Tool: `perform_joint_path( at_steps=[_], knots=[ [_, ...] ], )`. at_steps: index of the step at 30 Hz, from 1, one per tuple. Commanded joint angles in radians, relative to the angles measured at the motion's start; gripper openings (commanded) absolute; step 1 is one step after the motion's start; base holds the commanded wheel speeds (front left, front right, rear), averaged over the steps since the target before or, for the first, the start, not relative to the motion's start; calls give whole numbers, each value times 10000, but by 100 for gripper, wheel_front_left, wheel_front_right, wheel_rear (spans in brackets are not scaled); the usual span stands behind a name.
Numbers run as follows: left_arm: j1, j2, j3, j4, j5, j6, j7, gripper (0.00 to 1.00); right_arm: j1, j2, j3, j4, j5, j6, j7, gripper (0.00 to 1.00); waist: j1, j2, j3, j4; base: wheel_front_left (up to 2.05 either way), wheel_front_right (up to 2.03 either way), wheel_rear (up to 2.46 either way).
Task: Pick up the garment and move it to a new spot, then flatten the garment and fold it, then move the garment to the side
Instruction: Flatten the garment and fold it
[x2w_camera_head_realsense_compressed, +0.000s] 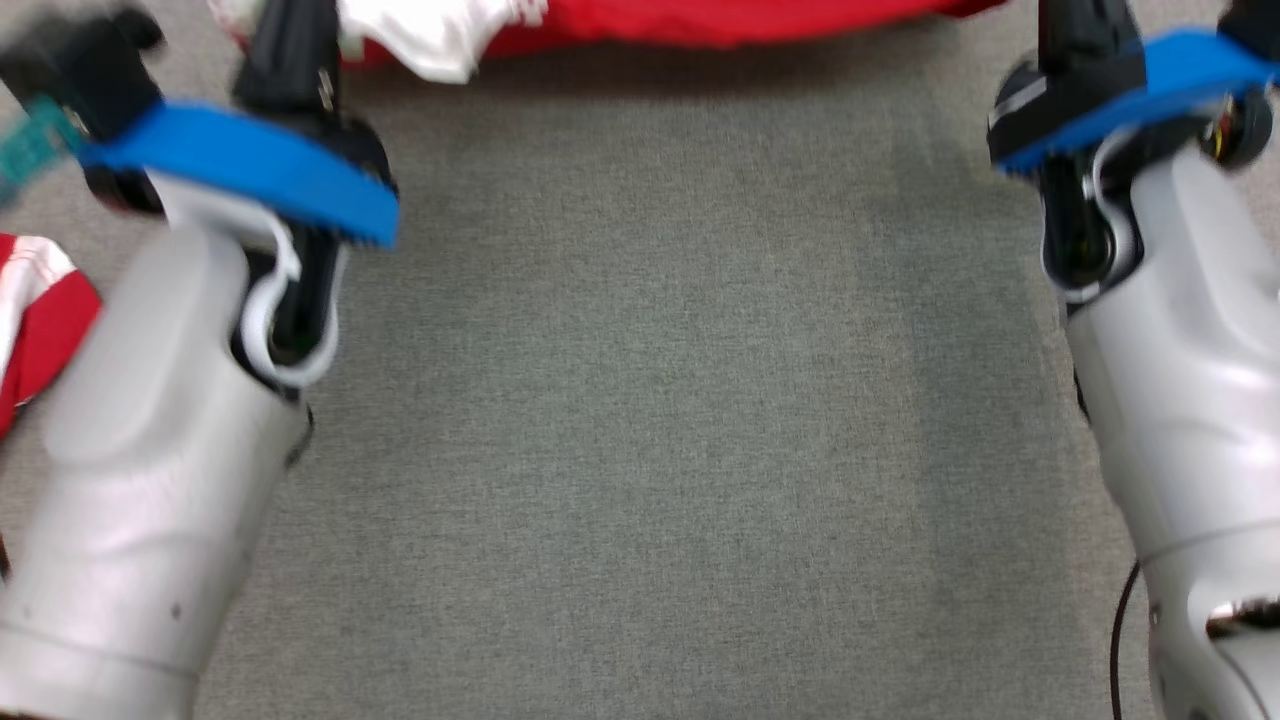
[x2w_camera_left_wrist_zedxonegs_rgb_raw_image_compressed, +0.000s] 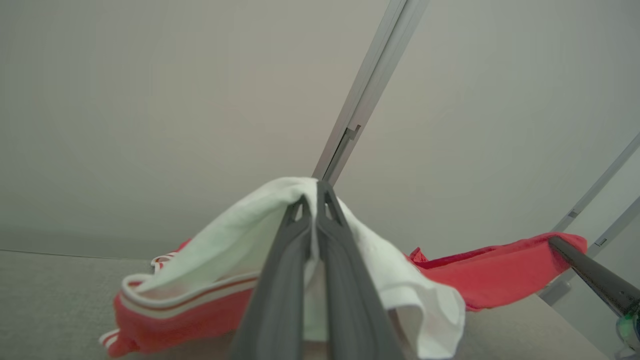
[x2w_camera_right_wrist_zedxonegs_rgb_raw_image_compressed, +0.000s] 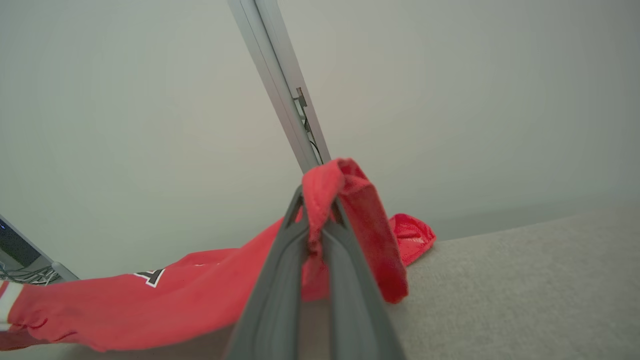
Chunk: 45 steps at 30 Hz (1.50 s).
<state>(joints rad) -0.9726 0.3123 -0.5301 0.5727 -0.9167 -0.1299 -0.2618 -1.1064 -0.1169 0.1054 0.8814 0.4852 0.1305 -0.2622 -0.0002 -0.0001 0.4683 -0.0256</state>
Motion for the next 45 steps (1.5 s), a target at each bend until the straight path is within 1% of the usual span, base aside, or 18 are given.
perform_joint_path(
  at_steps=[1, 6, 7, 10, 15, 21, 26, 30, 32, 36, 40, 45],
  knots=[
    [952, -46, 331, -330, 302, -8, -44, 0, 904, -120, -15, -382, 272, 5, -36, 0, 2, 1, -290, 25, 0, 0, 0],
    [3047, -299, 1181, -1111, 822, -8, -43, 0, 2718, -183, 63, -1257, 696, 5, -36, 0, 2, 1, -838, 16, 0, 0, 0],
    [3047, -299, 1181, -1111, 822, -8, -43, 0, 2718, -183, 63, -1257, 696, 5, -36, 0, 2, 1, -838, 16, 0, 0, 0],
    [4219, -445, 1479, -1626, 1110, -8, -44, 0, 3743, -124, 182, -1652, 943, 5, -36, 0, 2, 1, -1167, 12, 0, 0, 0],
    [6062, -786, 1955, -2236, 1665, 9, -46, 0, 5460, -32, 49, -2311, 1375, 5, -37, 0, 2, 1, -1801, 82, 0, 0, 0],
    [8124, -1275, 2237, -2837, 2272, 172, -46, 0, 7347, -3, -143, -3024, 1595, 5, -37, 0, 2, 1, -2516, 117, 0, 0, 0],
    [9551, -1549, 2268, -3337, 2591, 256, -45, 0, 8692, -88, -297, -3567, 1432, 5, -37, 0, 2, 1, -3033, 124, 0, 0, 0],
    [10464, -1701, 2167, -3643, 2706, 404, -45, 0, 9603, -180, -533, -3870, 1277, 5, -37, 0, 2, 1, -3315, 187, 0, 0, 0],
    [10804, -1645, 2140, -3768, 2765, 522, -42, 0, 9995, -221, -642, -3981, 1233, 5, -36, 0, 2, 1, -3421, 220, 0, 0, 0],
    [11342, -1593, 2003, -3914, 2703, 521, 65, 0, 10681, -300, -737, -4276, 1043, 5, 144, 0, 2, 1, -3625, 294, 0, 0, 0],
    [11693, -1549, 1856, -3978, 2752, 583, 80, 0, 11304, -204, -1021, -4684, 924, 5, 355, 0, 2, 1, -3816, 341, 0, 0, 0],
    [11820, -1522, 1680, -4044, 2840, 604, 195, 0, 11630, -65, -1260, -5073, 763, 5, 745, 0, 2, 1, -3890, 286, 0, 0, 0]
  ],
)
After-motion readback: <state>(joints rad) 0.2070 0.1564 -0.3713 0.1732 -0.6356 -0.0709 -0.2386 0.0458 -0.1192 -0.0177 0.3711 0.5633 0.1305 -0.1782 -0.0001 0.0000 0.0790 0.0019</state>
